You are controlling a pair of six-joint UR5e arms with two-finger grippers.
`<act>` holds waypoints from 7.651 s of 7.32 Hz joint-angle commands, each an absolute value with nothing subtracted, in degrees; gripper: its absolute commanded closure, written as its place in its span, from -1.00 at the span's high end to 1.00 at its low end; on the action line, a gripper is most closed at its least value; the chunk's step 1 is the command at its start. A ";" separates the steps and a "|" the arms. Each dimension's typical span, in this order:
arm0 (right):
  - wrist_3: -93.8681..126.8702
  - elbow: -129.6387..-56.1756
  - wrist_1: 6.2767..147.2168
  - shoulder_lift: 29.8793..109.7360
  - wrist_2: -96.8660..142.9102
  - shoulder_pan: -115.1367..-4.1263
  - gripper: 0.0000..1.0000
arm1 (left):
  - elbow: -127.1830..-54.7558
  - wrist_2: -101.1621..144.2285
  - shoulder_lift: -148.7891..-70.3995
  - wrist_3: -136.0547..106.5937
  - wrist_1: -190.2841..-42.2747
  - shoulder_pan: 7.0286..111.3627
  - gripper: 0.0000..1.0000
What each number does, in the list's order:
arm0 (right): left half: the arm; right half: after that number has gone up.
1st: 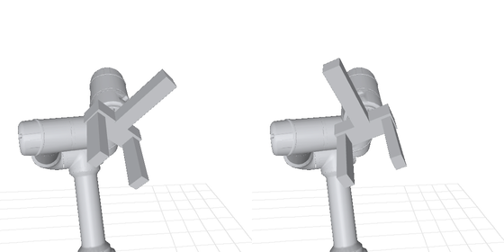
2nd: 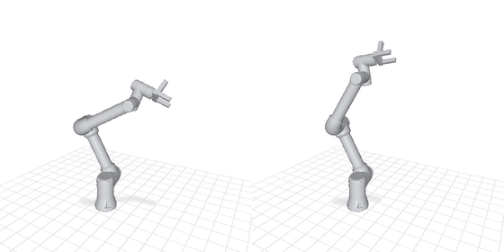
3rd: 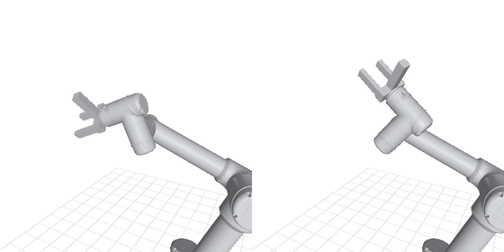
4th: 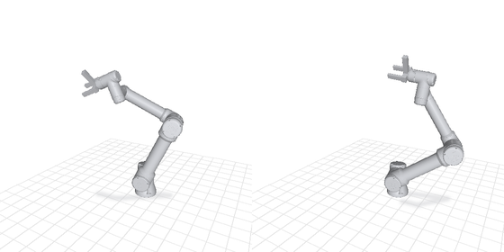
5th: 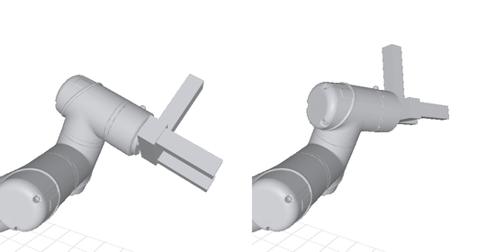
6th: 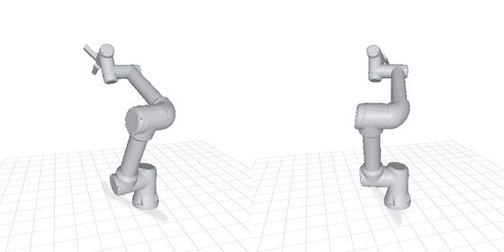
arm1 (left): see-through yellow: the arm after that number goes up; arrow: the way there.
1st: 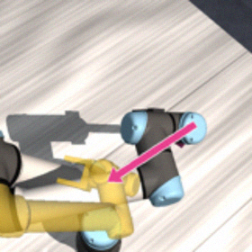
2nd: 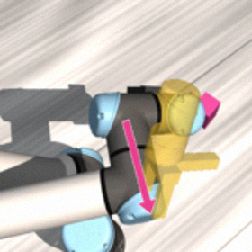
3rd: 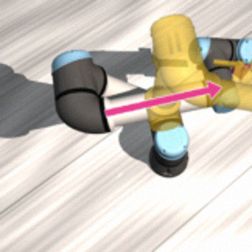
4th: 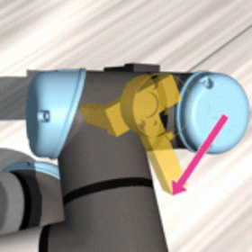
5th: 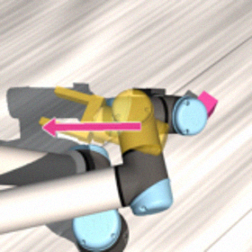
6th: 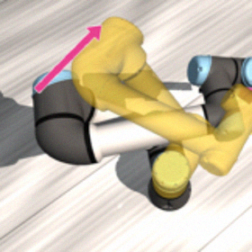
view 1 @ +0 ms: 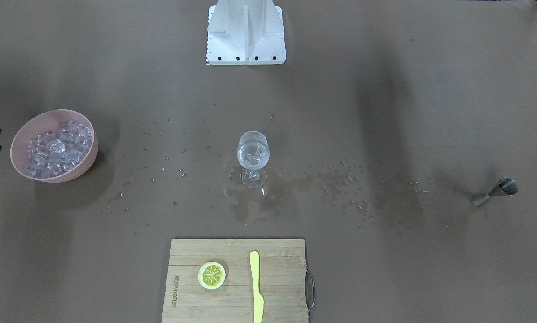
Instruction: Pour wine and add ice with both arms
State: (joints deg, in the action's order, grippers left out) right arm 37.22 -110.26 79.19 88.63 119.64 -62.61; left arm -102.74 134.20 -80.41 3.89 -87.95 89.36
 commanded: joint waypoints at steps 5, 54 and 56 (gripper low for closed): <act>41.57 -111.71 79.19 89.47 109.70 -47.03 0.91 | -102.92 134.47 -80.42 3.43 -88.68 89.56 0.96; 69.87 -91.13 107.56 30.67 102.22 -34.11 -1.00 | -100.72 134.47 -81.30 -5.54 -92.29 89.47 0.96; 69.87 -93.16 109.95 30.85 102.22 -33.58 -1.00 | -100.72 134.47 -81.30 -5.54 -92.29 89.47 0.96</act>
State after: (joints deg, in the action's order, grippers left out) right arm 69.84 -92.13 108.67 30.76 102.22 -33.91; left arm -100.74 134.47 -81.30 -5.54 -92.29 89.47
